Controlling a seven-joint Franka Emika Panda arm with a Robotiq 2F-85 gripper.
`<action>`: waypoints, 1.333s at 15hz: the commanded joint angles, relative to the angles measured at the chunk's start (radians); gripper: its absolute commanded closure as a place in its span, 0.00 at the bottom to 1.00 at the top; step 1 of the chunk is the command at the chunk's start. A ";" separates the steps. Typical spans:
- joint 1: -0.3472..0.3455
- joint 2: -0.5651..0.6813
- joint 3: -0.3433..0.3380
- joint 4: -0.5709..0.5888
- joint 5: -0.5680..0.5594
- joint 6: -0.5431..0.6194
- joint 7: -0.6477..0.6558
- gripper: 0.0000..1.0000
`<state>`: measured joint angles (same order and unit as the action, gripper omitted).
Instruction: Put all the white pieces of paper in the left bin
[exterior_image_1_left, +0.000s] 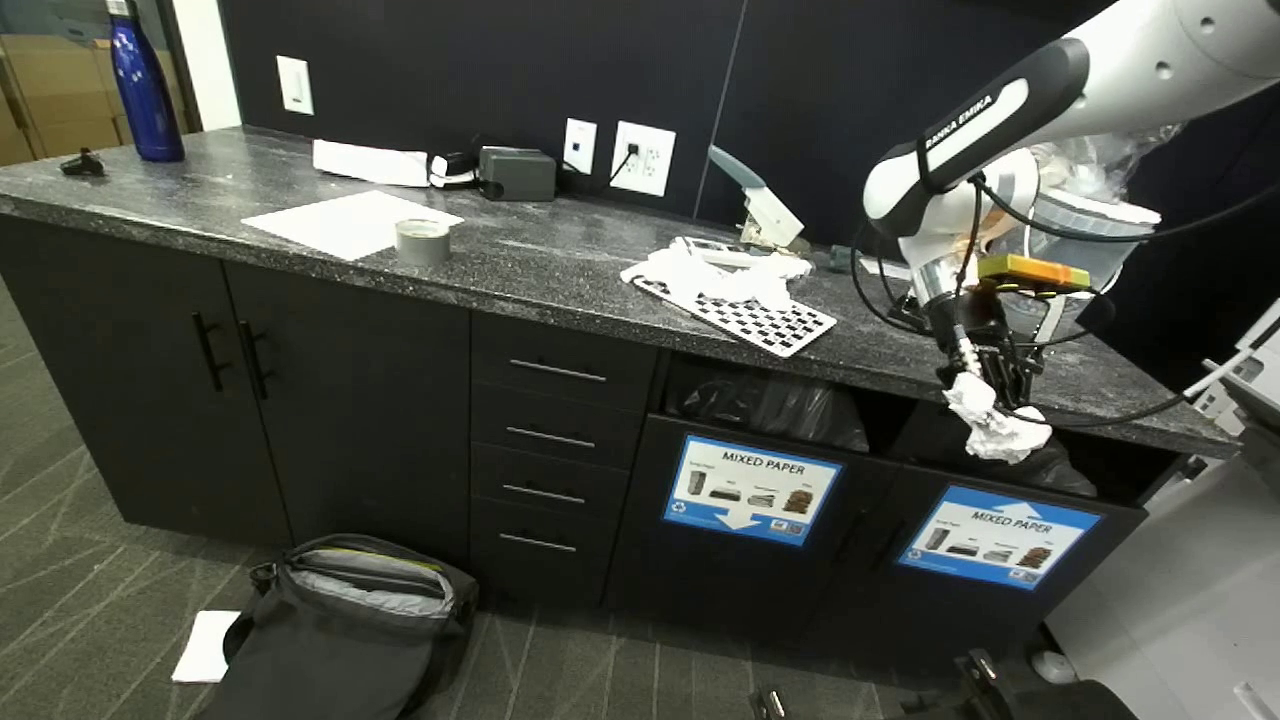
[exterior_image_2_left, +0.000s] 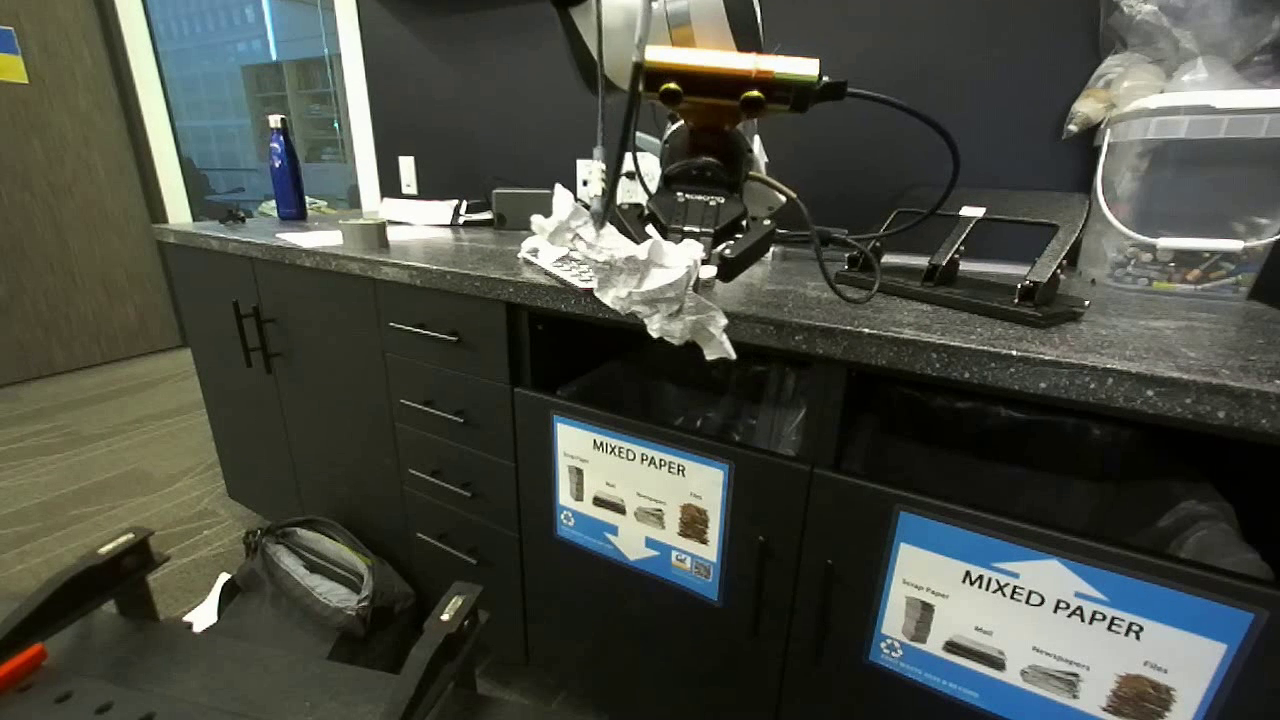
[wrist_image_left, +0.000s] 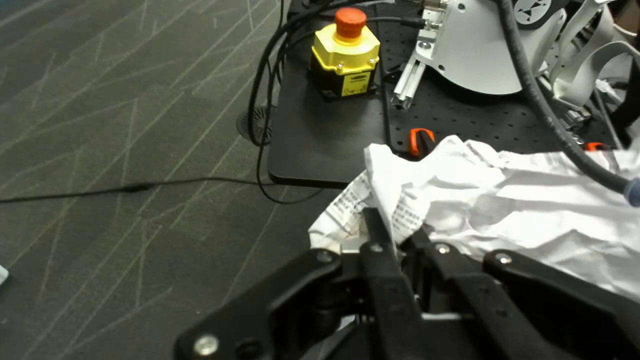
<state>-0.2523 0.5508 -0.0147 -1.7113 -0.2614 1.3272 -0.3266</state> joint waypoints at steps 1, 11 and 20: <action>0.006 -0.200 0.018 -0.246 0.083 0.152 -0.082 0.90; 0.169 -0.525 0.032 -0.806 0.241 0.772 0.106 0.89; 0.318 -0.471 0.101 -1.050 0.315 1.500 0.358 0.88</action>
<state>0.0464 0.0138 0.0803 -2.7631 0.0352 2.6327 -0.0281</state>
